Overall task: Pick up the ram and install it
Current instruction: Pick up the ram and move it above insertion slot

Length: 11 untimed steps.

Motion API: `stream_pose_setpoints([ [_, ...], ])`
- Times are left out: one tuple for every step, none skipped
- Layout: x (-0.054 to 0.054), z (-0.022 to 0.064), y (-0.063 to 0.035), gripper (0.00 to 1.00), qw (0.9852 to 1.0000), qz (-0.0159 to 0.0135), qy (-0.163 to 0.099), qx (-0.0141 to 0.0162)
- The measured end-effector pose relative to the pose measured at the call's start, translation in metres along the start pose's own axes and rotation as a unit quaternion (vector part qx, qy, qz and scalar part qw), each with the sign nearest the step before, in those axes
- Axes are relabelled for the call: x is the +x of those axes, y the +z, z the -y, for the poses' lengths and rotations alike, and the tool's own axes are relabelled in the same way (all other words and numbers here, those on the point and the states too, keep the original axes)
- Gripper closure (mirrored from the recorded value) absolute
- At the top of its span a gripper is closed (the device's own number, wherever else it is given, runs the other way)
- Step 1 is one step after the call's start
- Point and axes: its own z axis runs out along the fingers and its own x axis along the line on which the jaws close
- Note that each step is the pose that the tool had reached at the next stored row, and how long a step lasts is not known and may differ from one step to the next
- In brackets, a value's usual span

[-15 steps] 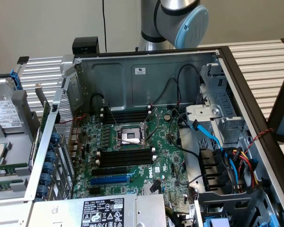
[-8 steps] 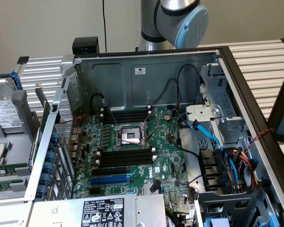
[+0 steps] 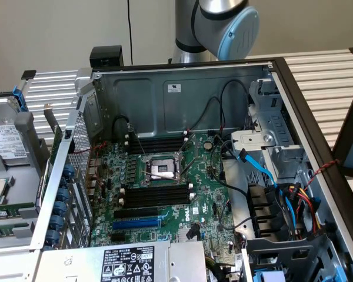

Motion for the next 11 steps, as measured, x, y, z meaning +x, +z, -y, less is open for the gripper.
stream_pose_setpoints([
  [0.000,0.0000,0.0016,0.73,1.0000,-0.0004,-0.001,-0.0001],
  [0.000,0.0000,0.0028,0.73,1.0000,-0.0010,-0.001,-0.0003],
  [0.001,0.0000,0.0041,0.73,1.0000,-0.0018,-0.002,-0.0004],
  [0.001,0.0000,0.0054,0.73,1.0000,-0.0024,-0.002,-0.0005],
  [0.001,-0.0001,0.0068,0.73,1.0000,-0.0030,-0.002,-0.0006],
  [0.001,-0.0001,0.0082,0.73,1.0000,-0.0035,-0.003,-0.0007],
  [0.001,-0.0002,0.0097,0.73,1.0000,-0.0040,-0.003,-0.0008],
  [0.001,-0.0002,0.0112,0.73,1.0000,-0.0045,-0.004,-0.0008],
  [0.002,-0.0002,0.0127,0.73,1.0000,-0.0048,-0.004,-0.0009],
  [0.002,-0.0002,0.0142,0.73,1.0000,-0.0052,-0.005,-0.0009],
  [0.002,-0.0002,0.0157,0.73,1.0000,-0.0057,-0.005,-0.0010],
])
